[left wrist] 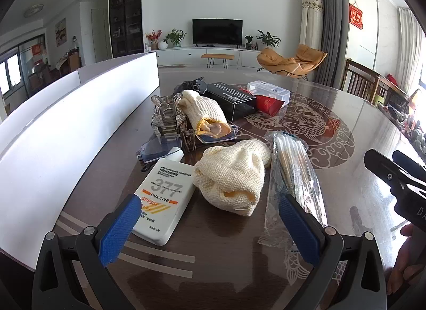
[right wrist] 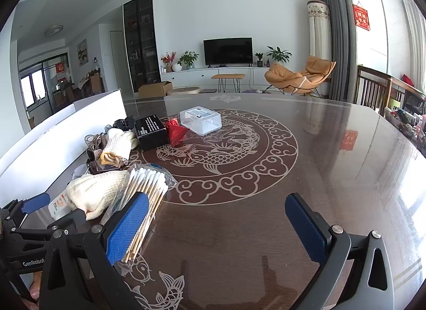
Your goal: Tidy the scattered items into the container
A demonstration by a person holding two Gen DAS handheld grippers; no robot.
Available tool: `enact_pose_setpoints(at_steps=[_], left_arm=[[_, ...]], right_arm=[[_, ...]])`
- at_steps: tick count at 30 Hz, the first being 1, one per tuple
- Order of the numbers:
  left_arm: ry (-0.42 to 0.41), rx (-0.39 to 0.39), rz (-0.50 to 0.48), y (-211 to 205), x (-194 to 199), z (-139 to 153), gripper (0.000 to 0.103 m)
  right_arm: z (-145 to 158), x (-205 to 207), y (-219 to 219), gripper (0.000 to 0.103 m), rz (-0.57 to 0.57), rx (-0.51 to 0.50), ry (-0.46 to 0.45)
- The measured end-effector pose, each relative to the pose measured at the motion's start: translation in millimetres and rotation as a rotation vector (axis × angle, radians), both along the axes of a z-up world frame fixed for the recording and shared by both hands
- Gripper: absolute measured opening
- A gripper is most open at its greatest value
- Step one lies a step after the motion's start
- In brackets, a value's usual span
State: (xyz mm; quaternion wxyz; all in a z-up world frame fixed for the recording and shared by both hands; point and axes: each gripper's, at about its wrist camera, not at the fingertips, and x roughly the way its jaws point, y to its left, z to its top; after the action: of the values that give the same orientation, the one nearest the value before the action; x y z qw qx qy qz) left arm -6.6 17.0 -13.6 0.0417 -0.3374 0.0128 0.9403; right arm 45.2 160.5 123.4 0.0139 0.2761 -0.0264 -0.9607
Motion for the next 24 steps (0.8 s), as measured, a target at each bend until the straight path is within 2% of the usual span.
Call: enact_pose_setpoints(at_steps=[24], left_arm=[[0.0, -0.003, 0.01, -0.6, 1.1, 1.1, 0.103]], right_arm=[[-1.0, -1.1, 1.9, 0.102, 0.004, -0.016, -0.008]])
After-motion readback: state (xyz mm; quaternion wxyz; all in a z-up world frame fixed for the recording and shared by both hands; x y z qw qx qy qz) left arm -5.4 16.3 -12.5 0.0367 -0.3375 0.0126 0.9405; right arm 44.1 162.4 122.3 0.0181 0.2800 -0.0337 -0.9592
